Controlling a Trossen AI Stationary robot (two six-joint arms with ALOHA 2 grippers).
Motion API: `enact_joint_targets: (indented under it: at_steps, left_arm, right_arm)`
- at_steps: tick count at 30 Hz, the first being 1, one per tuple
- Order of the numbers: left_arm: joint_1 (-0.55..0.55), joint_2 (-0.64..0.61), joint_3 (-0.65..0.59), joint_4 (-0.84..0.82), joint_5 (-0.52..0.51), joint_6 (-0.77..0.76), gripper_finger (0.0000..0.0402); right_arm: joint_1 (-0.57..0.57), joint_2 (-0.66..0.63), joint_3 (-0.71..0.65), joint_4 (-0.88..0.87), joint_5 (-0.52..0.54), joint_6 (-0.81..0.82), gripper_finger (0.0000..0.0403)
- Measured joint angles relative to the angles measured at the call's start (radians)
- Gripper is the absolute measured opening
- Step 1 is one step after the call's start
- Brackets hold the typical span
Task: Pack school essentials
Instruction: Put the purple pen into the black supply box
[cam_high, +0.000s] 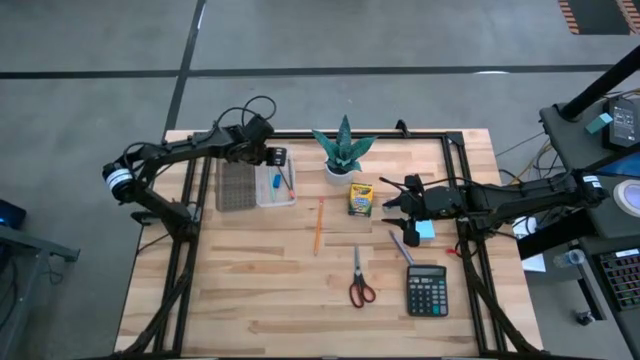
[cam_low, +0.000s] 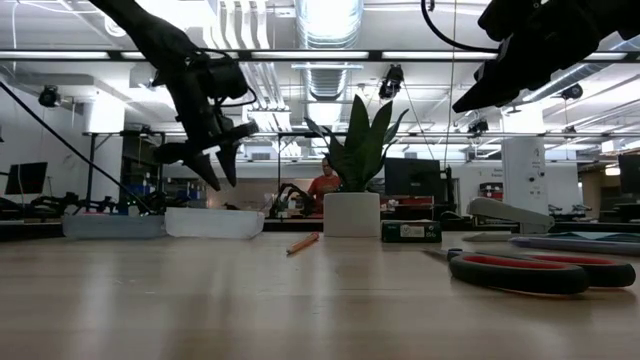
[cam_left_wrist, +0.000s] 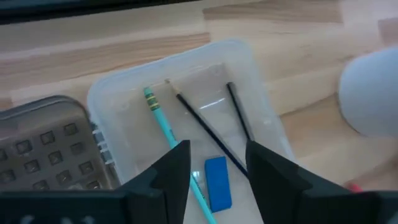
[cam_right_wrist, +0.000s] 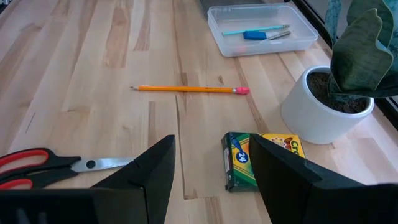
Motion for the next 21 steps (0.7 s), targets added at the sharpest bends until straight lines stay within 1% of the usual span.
enact_joint_targets:
  at_steps: [4,7,15,21]
  left_arm:
    - [-0.013,-0.031,0.004,0.006,0.008,0.056,0.0136]
    - [-0.047,-0.066,0.004,0.037,0.008,0.101,0.0136]
    - [-0.205,-0.157,-0.007,0.191,0.007,0.195,0.0136]
    - [-0.328,-0.186,-0.007,0.264,-0.005,0.342,0.0136]
  right_arm:
    - [0.0,0.0,0.0,0.0,0.0,0.0,0.0194]
    - [0.0,0.0,0.0,0.0,0.0,0.0,0.0194]
    - [0.0,0.0,0.0,0.001,0.053,0.001,0.0194]
    - [0.0,0.0,0.0,0.002,0.053,0.035,0.0194]
